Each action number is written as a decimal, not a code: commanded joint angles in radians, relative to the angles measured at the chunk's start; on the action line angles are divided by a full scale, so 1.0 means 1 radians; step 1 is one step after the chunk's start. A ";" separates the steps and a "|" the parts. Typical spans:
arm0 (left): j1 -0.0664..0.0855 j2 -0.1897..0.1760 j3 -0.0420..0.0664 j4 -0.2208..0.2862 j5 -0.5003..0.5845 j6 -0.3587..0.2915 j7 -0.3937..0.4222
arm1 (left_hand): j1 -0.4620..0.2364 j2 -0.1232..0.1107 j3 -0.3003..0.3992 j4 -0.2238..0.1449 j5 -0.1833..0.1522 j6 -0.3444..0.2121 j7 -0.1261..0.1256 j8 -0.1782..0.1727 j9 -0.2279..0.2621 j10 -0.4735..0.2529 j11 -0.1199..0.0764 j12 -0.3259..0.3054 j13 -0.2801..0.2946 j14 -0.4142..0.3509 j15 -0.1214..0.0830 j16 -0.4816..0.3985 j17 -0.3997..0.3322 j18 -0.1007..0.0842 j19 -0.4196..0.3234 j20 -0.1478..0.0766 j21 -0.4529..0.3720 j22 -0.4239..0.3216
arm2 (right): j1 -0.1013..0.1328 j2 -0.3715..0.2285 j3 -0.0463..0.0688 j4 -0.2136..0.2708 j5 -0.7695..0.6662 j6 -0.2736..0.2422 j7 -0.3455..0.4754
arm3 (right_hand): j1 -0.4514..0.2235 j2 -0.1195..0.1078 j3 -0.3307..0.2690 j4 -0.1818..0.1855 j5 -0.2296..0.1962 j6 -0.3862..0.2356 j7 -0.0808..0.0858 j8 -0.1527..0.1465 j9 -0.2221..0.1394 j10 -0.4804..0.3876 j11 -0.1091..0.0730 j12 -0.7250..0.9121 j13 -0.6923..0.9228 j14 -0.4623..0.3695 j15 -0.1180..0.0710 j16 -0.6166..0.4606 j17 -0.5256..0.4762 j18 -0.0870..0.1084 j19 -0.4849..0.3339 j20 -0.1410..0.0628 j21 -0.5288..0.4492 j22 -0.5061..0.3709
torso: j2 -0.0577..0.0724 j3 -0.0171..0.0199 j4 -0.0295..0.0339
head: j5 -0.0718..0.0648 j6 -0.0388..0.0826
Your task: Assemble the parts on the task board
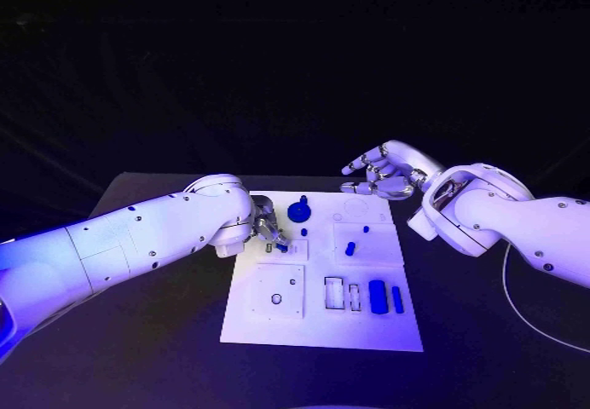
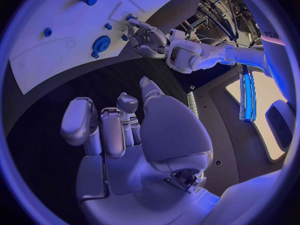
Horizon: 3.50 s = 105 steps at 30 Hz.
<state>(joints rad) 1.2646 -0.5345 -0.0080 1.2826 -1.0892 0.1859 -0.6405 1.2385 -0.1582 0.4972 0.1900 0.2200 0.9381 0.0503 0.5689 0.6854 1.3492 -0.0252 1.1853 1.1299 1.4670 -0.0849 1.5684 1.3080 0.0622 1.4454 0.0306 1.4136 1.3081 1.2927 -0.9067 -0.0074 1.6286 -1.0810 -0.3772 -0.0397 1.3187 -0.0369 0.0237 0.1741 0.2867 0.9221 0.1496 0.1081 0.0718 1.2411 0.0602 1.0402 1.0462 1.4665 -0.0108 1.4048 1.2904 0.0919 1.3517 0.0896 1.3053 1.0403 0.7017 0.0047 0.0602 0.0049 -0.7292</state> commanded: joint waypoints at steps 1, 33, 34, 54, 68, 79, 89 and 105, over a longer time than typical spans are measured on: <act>-0.002 -0.002 -0.001 0.002 -0.032 0.029 -0.010 | 0.001 0.007 0.175 -0.170 0.007 0.002 -0.004 0.004 -0.001 0.004 -0.003 -0.004 -0.004 0.104 0.001 0.002 0.263 -0.006 0.004 -0.002 0.002 0.037 | -0.001 0.001 0.000 0.000 0.000 0.016 0.006 | -0.001 0.007 0.002 0.006 0.004 0.008 0.000 0.004 0.001 0.004 0.000 0.001 -0.001 0.048 -0.008 -0.002 0.001 0.009 -0.005 -0.005 -0.006 -0.001 | 0.001 0.0003 0.0005 | 0.000 0.000; -0.006 0.013 -0.009 -0.004 -0.009 0.060 -0.006 | -0.134 0.037 0.126 -0.085 -0.001 0.022 -0.017 0.022 0.022 0.011 -0.009 0.001 0.000 0.104 -0.002 0.002 0.263 -0.006 0.003 -0.004 -0.002 0.038 | -0.003 -0.008 0.000 0.006 0.001 0.020 0.002 | -0.010 0.014 -0.005 0.019 -0.015 0.007 0.000 0.008 0.000 0.001 0.000 0.001 -0.002 0.046 -0.008 -0.008 -0.005 0.010 -0.007 -0.005 -0.010 -0.007 | 0.001 0.0027 0.0019 | 0.001 -0.009; -0.006 0.014 -0.009 -0.006 -0.008 0.061 -0.006 | -0.138 0.039 0.120 -0.081 -0.001 0.022 -0.018 0.023 0.023 0.010 -0.010 0.002 0.000 0.104 -0.003 0.002 0.263 -0.006 0.003 -0.005 -0.002 0.038 | -0.003 -0.008 0.000 0.006 0.001 0.019 0.002 | -0.010 0.014 -0.005 0.019 -0.017 0.007 0.000 0.008 0.000 0.000 0.000 0.001 -0.003 0.046 -0.008 -0.008 -0.006 0.010 -0.007 -0.005 -0.010 -0.007 | 0.001 0.0030 0.0003 | 0.002 -0.009; -0.006 0.040 -0.017 -0.046 -0.002 0.049 -0.006 | -0.245 0.059 -0.124 0.031 -0.005 0.056 -0.026 0.018 0.029 0.024 -0.016 0.027 0.027 0.104 -0.009 0.002 0.263 -0.012 0.017 -0.012 0.011 0.063 | -0.002 -0.016 0.000 0.011 0.022 0.020 -0.004 | -0.020 0.030 -0.014 0.037 -0.044 0.006 0.001 0.013 -0.001 -0.002 0.001 0.003 -0.003 0.046 -0.007 -0.014 -0.011 0.011 -0.009 -0.005 -0.015 -0.014 | 0.001 0.0012 0.0027 | 0.004 -0.011; -0.006 0.031 -0.016 -0.053 -0.002 0.028 -0.005 | -0.260 0.077 -0.332 0.100 -0.148 0.071 -0.032 0.014 0.037 0.029 -0.021 0.032 0.033 0.104 -0.013 0.002 0.263 -0.013 0.021 -0.016 0.013 0.073 | -0.002 -0.015 0.000 0.010 0.022 0.029 0.000 | -0.046 0.023 -0.056 0.068 -0.004 0.001 0.001 0.018 -0.002 -0.005 0.002 0.007 -0.003 0.046 -0.007 -0.018 -0.012 0.012 -0.009 -0.004 -0.019 -0.019 | 0.001 0.0011 0.0008 | 0.001 -0.012; -0.001 -0.019 0.011 -0.006 0.012 -0.042 0.003 | -0.327 0.087 -0.467 0.103 -0.174 0.064 -0.035 0.017 0.047 0.022 -0.025 0.023 0.026 0.104 -0.020 0.002 0.263 -0.011 0.017 -0.024 0.005 0.066 | -0.002 -0.010 0.000 0.001 0.022 0.034 0.004 | -0.059 0.018 -0.081 0.084 -0.002 0.000 0.001 0.020 -0.002 -0.005 0.003 0.009 -0.003 0.046 -0.006 -0.019 -0.012 0.012 -0.008 -0.004 -0.020 -0.020 | 0.000 0.0019 0.0023 | -0.003 -0.011; 0.015 -0.048 0.066 0.005 0.043 -0.005 0.040 | -0.269 0.117 -0.503 0.098 -0.173 0.027 -0.023 0.004 0.050 -0.011 -0.015 -0.014 -0.011 0.104 -0.013 0.002 0.263 -0.001 -0.005 -0.020 -0.029 0.028 | -0.002 0.000 0.000 -0.008 0.024 0.038 0.007 | -0.060 0.019 -0.084 0.086 -0.002 0.000 0.001 0.020 -0.002 -0.005 0.003 0.010 -0.002 0.047 -0.006 -0.018 -0.011 0.012 -0.008 -0.004 -0.021 -0.020 | 0.002 0.0025 0.0016 | -0.003 -0.012; 0.055 0.044 0.070 -0.248 -0.006 0.059 0.079 | -0.103 0.163 -0.494 0.095 -0.172 -0.055 0.026 -0.090 -0.023 -0.064 0.027 -0.066 -0.069 0.104 0.023 0.002 0.263 0.010 -0.030 0.013 -0.074 -0.018 | -0.003 0.013 -0.001 -0.020 0.025 0.044 0.006 | -0.055 0.028 -0.087 0.089 0.004 -0.001 0.001 0.022 -0.002 -0.004 0.002 0.013 -0.001 0.047 -0.006 -0.018 -0.010 0.012 -0.008 -0.004 -0.021 -0.020 | 0.003 0.0013 0.0001 | -0.001 -0.008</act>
<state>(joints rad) 1.3179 -0.5000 0.0633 1.0492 -1.0673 0.2102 -0.5913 1.1275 0.0090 0.0016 0.2829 0.0496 0.8822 0.0729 0.4836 0.6645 1.2914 -0.0001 1.1230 1.0611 1.4691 -0.0692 1.5684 1.3080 0.0621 1.4163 0.0375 1.3436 1.2896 1.2906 -0.8956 -0.0084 1.6088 -1.0565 -0.3469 -0.0398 1.2647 -0.0173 -0.0572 0.2643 0.2850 0.9221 0.1497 0.1235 0.0716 1.2410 0.0603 1.0492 1.0447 1.4665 -0.0108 1.3893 1.2795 0.0918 1.3482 0.0861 1.2882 1.0202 0.7034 0.0072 0.0603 0.0046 -0.7376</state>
